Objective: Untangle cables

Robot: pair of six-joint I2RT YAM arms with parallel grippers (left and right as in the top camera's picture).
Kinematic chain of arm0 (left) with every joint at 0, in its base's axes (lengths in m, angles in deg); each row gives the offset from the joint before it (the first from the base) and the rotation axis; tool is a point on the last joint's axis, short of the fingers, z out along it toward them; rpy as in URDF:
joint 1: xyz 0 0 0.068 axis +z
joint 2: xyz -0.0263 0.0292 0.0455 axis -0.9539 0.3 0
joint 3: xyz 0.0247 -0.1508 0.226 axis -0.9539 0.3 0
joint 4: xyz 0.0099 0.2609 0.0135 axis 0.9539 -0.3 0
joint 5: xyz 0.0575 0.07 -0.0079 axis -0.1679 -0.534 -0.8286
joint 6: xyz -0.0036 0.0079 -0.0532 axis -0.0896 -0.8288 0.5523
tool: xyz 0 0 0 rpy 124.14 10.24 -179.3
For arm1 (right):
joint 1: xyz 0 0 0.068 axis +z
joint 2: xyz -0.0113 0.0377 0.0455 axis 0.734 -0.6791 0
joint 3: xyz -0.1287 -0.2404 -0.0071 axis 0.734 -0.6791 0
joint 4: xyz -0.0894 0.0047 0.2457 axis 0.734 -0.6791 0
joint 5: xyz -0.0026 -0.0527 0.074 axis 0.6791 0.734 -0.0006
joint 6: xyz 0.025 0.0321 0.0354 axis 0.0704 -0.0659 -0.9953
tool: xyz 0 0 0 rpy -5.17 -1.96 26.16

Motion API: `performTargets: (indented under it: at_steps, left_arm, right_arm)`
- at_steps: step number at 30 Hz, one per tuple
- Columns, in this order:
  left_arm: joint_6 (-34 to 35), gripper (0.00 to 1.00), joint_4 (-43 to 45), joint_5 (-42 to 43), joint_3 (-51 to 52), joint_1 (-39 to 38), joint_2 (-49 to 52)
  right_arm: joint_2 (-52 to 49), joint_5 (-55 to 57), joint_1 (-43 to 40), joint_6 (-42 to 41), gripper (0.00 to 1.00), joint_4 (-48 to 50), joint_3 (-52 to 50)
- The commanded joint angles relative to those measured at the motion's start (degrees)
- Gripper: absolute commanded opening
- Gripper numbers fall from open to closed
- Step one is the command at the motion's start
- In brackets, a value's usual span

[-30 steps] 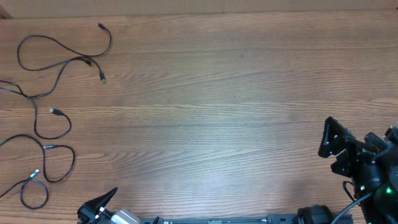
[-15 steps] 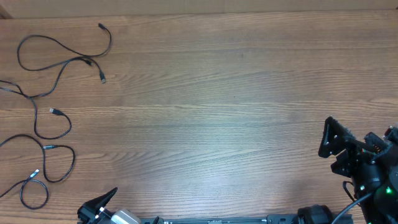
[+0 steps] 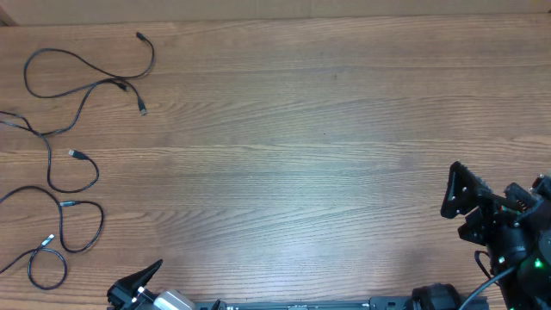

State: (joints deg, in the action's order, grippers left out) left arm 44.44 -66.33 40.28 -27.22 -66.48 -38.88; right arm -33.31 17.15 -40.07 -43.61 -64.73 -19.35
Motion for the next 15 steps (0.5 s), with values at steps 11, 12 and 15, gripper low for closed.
performTargets:
  at_steps: [11, 12, 15]
  left_arm:
    - [0.15, 1.00, -0.13, 0.66, -0.72, -0.24, -0.33]
    - [0.15, 1.00, -0.13, 0.66, -0.72, -0.24, -0.33]
    - [0.15, 1.00, -0.13, 0.66, -0.72, -0.24, -0.33]
  right_arm:
    - [0.11, 0.79, -0.04, 0.22, 1.00, -3.67, 0.11]
    - [0.15, 0.79, 0.00, 0.20, 1.00, -5.35, -0.07]
    - [0.17, 0.98, 0.00, 0.26, 1.00, -8.35, -0.76]
